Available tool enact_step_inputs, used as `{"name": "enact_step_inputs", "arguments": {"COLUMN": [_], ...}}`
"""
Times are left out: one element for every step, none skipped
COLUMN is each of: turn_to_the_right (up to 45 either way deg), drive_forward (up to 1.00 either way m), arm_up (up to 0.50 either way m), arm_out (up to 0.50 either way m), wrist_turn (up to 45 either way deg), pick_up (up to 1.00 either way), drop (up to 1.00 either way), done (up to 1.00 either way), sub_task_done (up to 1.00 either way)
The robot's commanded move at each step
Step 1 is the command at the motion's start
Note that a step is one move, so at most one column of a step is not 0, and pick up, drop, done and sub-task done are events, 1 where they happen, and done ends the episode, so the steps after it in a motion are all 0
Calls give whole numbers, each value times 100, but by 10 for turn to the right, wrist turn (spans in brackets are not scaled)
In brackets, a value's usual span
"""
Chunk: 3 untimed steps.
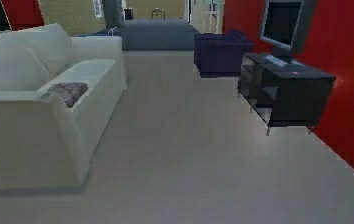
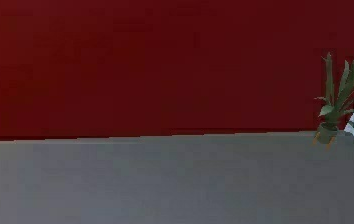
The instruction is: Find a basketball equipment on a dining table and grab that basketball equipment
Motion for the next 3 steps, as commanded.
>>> {"name": "enact_step_inputs", "arguments": {"turn_to_the_right": [0,0,0], "drive_forward": [100,100,100], "arm_up": [0,0,0], "arm_out": [0,0,0], "wrist_turn": [0,0,0], "pick_up": [0,0,0], "drop": [0,0,0], "done": [0,0,0], "sub_task_done": [0,0,0]}}
